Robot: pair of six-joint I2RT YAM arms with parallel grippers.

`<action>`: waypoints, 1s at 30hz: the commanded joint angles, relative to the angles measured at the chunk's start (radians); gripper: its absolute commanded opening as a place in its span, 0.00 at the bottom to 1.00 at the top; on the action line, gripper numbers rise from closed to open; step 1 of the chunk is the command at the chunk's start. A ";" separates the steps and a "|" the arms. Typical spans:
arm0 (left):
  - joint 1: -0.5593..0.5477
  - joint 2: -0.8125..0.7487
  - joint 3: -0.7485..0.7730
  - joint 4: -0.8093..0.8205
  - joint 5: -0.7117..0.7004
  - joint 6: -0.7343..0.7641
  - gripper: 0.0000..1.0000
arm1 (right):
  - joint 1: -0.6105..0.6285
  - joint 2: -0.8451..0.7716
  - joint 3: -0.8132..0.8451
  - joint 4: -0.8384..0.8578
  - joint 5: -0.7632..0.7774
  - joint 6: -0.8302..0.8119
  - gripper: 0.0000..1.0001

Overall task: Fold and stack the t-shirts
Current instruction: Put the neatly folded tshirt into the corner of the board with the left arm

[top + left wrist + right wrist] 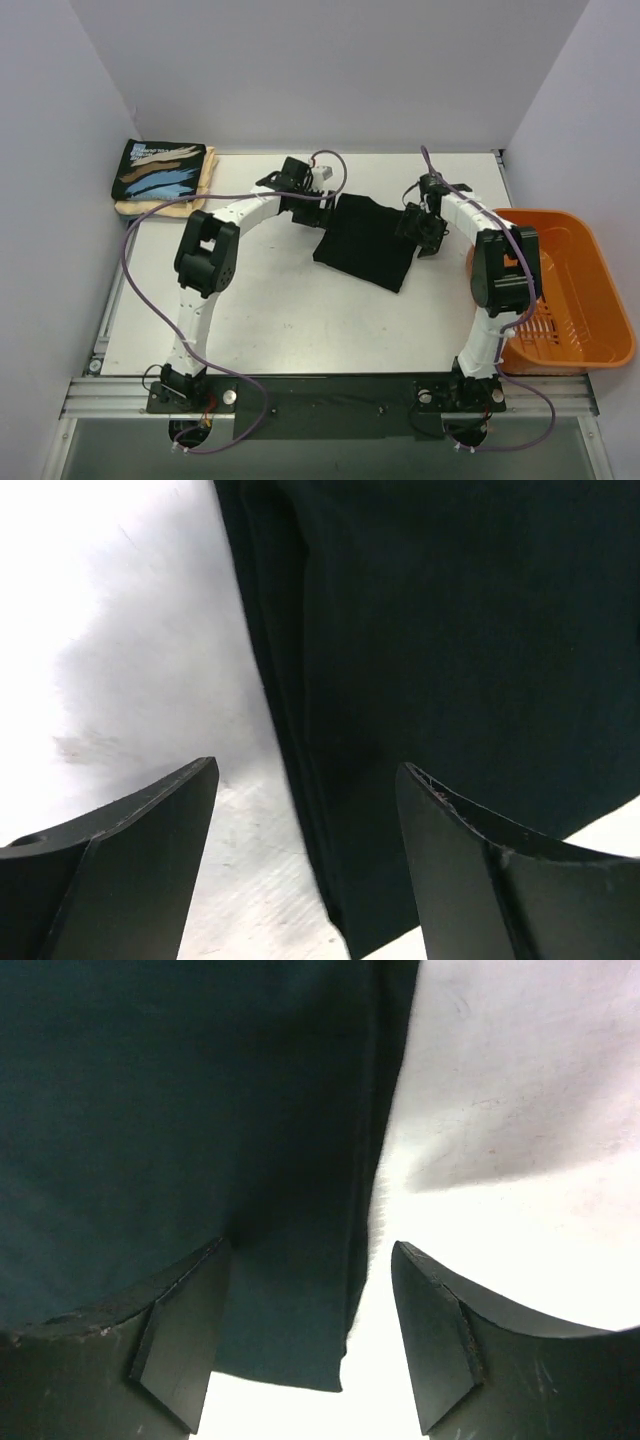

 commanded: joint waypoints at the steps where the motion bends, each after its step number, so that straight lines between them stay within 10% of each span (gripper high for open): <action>1: -0.008 -0.049 -0.072 0.128 0.067 -0.160 0.83 | -0.032 0.067 -0.038 -0.003 -0.069 0.017 0.59; 10: -0.039 0.029 -0.158 0.209 0.117 -0.288 0.84 | -0.083 0.188 0.020 0.002 -0.098 0.011 0.34; 19: -0.081 0.124 -0.185 0.266 0.185 -0.412 0.63 | -0.086 0.221 0.074 -0.024 -0.124 0.022 0.28; 21: -0.073 0.132 -0.192 0.290 0.217 -0.436 0.56 | -0.086 0.221 0.079 -0.026 -0.126 0.017 0.28; 25: -0.062 0.132 -0.197 0.313 0.259 -0.457 0.01 | -0.086 0.208 0.086 -0.026 -0.137 0.006 0.29; 30: -0.016 0.054 -0.195 0.317 0.280 -0.429 0.00 | -0.086 0.127 0.120 -0.055 -0.157 -0.024 0.49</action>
